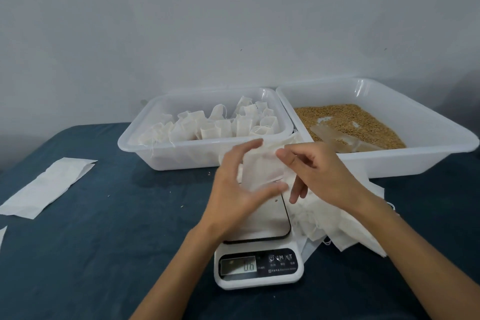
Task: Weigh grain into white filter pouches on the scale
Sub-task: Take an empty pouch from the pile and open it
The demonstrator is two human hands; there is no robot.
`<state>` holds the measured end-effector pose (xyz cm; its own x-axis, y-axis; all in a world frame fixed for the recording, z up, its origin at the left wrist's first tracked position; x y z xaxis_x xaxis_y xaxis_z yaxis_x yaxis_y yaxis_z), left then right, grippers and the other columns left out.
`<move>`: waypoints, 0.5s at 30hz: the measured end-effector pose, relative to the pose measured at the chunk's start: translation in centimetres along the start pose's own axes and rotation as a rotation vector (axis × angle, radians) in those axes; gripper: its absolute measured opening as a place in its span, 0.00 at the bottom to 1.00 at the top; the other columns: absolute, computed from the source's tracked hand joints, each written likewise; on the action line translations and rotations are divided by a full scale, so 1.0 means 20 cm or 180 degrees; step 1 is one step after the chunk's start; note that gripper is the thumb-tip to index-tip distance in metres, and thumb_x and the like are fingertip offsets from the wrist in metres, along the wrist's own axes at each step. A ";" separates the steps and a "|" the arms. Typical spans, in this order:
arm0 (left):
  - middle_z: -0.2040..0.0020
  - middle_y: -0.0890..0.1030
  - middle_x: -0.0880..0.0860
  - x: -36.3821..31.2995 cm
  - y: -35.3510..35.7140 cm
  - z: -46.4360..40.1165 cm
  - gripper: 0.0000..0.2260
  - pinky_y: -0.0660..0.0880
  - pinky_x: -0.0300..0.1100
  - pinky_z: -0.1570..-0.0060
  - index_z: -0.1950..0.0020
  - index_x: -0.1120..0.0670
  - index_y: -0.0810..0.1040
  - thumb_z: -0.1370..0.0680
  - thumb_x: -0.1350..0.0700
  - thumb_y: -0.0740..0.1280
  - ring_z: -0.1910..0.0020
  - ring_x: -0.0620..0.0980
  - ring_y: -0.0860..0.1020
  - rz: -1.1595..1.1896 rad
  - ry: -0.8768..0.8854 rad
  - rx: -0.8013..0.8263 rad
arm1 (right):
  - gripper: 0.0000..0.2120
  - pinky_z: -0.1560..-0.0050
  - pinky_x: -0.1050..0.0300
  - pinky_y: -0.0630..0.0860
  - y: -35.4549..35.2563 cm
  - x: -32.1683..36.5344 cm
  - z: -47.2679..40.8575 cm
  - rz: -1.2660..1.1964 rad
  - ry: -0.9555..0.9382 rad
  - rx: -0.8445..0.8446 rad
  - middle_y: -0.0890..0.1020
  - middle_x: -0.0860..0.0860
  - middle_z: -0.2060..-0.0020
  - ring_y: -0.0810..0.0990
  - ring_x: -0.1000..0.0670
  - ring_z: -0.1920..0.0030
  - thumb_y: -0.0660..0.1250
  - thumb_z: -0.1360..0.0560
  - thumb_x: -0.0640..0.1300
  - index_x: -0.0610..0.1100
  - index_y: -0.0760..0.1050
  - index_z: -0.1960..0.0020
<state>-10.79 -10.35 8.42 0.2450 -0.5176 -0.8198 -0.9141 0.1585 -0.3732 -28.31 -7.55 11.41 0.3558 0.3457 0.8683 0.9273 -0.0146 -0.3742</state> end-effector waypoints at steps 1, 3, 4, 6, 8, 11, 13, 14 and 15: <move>0.32 0.76 0.36 -0.01 0.03 0.01 0.32 0.67 0.30 0.34 0.29 0.41 0.74 0.30 0.44 0.81 0.30 0.37 0.72 -0.0216 0.0071 0.0188 | 0.20 0.76 0.58 0.74 0.00 0.03 -0.01 0.0064 0.0103 0.0178 0.78 0.44 0.75 0.84 0.45 0.73 0.62 0.23 0.67 0.54 0.81 0.56; 0.36 0.79 0.38 -0.01 0.06 0.02 0.27 0.71 0.35 0.36 0.30 0.45 0.74 0.26 0.52 0.80 0.35 0.38 0.75 -0.0365 0.0163 0.0218 | 0.27 0.75 0.56 0.76 0.00 0.08 -0.03 0.0288 0.0310 0.0474 0.81 0.43 0.71 0.85 0.45 0.72 0.58 0.27 0.74 0.53 0.82 0.54; 0.39 0.81 0.40 -0.02 0.06 0.02 0.23 0.74 0.38 0.39 0.31 0.47 0.76 0.24 0.56 0.77 0.38 0.40 0.78 -0.0323 0.0182 0.0187 | 0.33 0.75 0.55 0.77 -0.01 0.11 -0.05 0.0387 0.0404 0.0560 0.84 0.45 0.67 0.85 0.44 0.72 0.57 0.29 0.77 0.50 0.82 0.53; 0.43 0.83 0.42 -0.02 0.05 0.02 0.20 0.77 0.41 0.44 0.32 0.49 0.77 0.23 0.62 0.73 0.44 0.43 0.80 -0.0211 0.0166 0.0181 | 0.41 0.75 0.56 0.78 -0.04 0.17 -0.07 0.0546 0.0565 0.0712 0.87 0.53 0.61 0.85 0.43 0.72 0.54 0.33 0.82 0.47 0.83 0.51; 0.45 0.82 0.41 -0.04 0.06 0.03 0.22 0.76 0.37 0.47 0.32 0.49 0.76 0.25 0.61 0.70 0.45 0.43 0.80 -0.0078 0.0138 0.0266 | 0.44 0.73 0.58 0.78 -0.04 0.22 -0.10 0.0706 0.0756 0.0997 0.87 0.53 0.59 0.86 0.42 0.70 0.51 0.36 0.85 0.50 0.84 0.49; 0.46 0.81 0.39 -0.05 0.08 0.05 0.20 0.72 0.28 0.48 0.35 0.44 0.74 0.26 0.56 0.68 0.43 0.40 0.79 0.0116 0.0047 0.0375 | 0.46 0.69 0.58 0.79 0.00 0.30 -0.13 0.0963 0.0910 0.1455 0.87 0.51 0.58 0.86 0.41 0.68 0.48 0.37 0.85 0.51 0.84 0.49; 0.44 0.82 0.40 -0.05 0.09 0.05 0.19 0.73 0.29 0.46 0.36 0.44 0.74 0.26 0.56 0.67 0.41 0.39 0.80 0.0352 -0.0034 0.0361 | 0.45 0.69 0.56 0.79 0.03 0.33 -0.14 0.1022 0.0890 0.1647 0.87 0.49 0.57 0.86 0.40 0.69 0.49 0.35 0.82 0.48 0.85 0.49; 0.44 0.83 0.41 -0.04 0.08 0.05 0.18 0.75 0.31 0.45 0.36 0.46 0.75 0.26 0.57 0.67 0.41 0.40 0.81 0.0536 -0.0072 0.0345 | 0.44 0.69 0.56 0.80 0.04 0.35 -0.15 0.1041 0.0857 0.1682 0.87 0.49 0.57 0.86 0.39 0.69 0.49 0.35 0.81 0.46 0.85 0.49; 0.45 0.84 0.43 -0.03 0.08 0.05 0.18 0.76 0.32 0.45 0.36 0.48 0.75 0.25 0.58 0.67 0.41 0.40 0.82 0.0720 -0.0121 0.0326 | 0.44 0.69 0.55 0.80 0.04 0.37 -0.16 0.1063 0.0815 0.1683 0.87 0.49 0.56 0.86 0.39 0.69 0.49 0.35 0.80 0.46 0.86 0.50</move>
<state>-12.13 -8.94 7.93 0.0517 -0.4277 -0.9024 -0.9100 0.3519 -0.2190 -24.60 -7.98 18.64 0.6903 0.1681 0.7037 0.6041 0.4015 -0.6884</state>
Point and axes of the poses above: each hand's wrist, its own z-axis away from the middle knuckle, its own y-axis out of the palm, x = y × z, the point moved 4 cm from there along -z, towards the middle knuckle
